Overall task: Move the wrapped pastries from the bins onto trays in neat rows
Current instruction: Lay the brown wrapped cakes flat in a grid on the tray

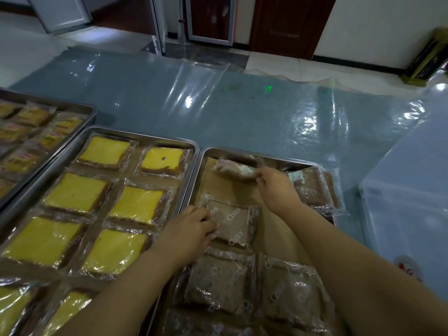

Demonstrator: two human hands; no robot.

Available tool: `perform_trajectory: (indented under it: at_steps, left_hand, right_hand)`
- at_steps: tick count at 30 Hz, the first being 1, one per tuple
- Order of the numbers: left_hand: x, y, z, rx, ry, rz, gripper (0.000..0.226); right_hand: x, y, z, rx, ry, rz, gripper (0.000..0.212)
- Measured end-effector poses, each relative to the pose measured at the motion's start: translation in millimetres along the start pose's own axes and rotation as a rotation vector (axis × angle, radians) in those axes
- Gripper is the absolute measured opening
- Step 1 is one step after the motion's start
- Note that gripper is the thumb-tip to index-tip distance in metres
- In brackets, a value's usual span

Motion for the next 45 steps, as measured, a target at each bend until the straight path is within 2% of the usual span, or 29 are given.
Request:
perform_trajectory:
  at_steps: [4, 7, 8, 10, 12, 15, 19, 24, 28, 31, 33, 36, 38, 42, 45]
  left_hand:
    - [-0.4, -4.9, -1.7, 0.029, 0.012, -0.02, 0.018]
    - [3.4, -5.1, 0.7, 0.022, -0.013, 0.007, 0.023]
    - [5.8, -5.2, 1.7, 0.026, -0.01, 0.004, 0.023]
    - [11.7, -7.0, 2.7, 0.038, -0.005, 0.005, 0.023]
    - [19.9, -9.4, 2.9, 0.048, 0.002, -0.026, 0.018]
    - [37.4, -9.0, 3.2, 0.047, -0.003, -0.057, 0.018]
    - [68.1, 5.6, 7.7, 0.105, -0.006, 0.064, 0.039]
    - [95.1, 23.1, 13.0, 0.132, -0.037, 0.312, 0.043]
    - [94.1, 31.6, 12.9, 0.207, -0.089, 0.327, 0.046]
    - [89.6, 34.6, 7.0, 0.287, -0.139, 0.277, 0.05]
    - [88.0, 34.6, 3.9, 0.296, -0.168, 0.256, 0.05]
    - [87.4, 31.5, 1.5, 0.249, -0.189, 0.22, 0.048]
    - [85.5, 27.0, -1.3, 0.22, -0.191, 0.177, 0.045]
    - [71.1, 19.7, -13.8, 0.143, -0.143, 0.1, 0.042]
    - [52.2, 21.1, -22.4, 0.112, -0.117, 0.118, 0.041]
  right_hand:
    - [16.3, -22.5, 7.7, 0.336, 0.125, -0.15, 0.023]
    - [30.0, -24.7, 4.7, 0.598, 0.314, -0.025, 0.024]
    - [31.7, -23.7, 2.2, 0.612, 0.365, 0.027, 0.023]
    - [32.8, -23.3, -4.7, 0.449, 0.403, 0.053, 0.027]
    - [29.1, -24.2, -11.5, 0.286, 0.375, -0.032, 0.028]
    - [15.4, -21.5, -11.7, 0.24, 0.291, -0.052, 0.044]
    - [-7.3, -19.1, -12.5, 0.135, 0.162, -0.026, 0.039]
    - [-38.3, -26.9, -18.9, 0.006, 0.058, -0.054, 0.031]
    - [-56.0, -38.0, -31.2, -0.067, 0.069, -0.169, 0.026]
    - [-65.8, -46.8, -43.3, -0.14, 0.122, -0.279, 0.03]
    - [-69.0, -51.9, -51.7, -0.165, 0.23, -0.317, 0.038]
    - [-70.1, -58.4, -60.2, -0.255, 0.444, -0.283, 0.051]
    - [-69.6, -61.9, -62.1, -0.339, 0.516, -0.229, 0.052]
    - [-64.4, -65.6, -61.7, -0.205, 0.531, -0.216, 0.039]
    - [-61.3, -68.8, -58.4, -0.062, 0.49, -0.226, 0.031]
Point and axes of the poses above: each hand's wrist, its own x-axis towards the middle knuckle, its own y-axis out of the palm, z = x × y, the point moved 3 cm from there along x, towards the middle knuckle, and after that the axes turned 7 degrees about x, right-handed, at the moved point
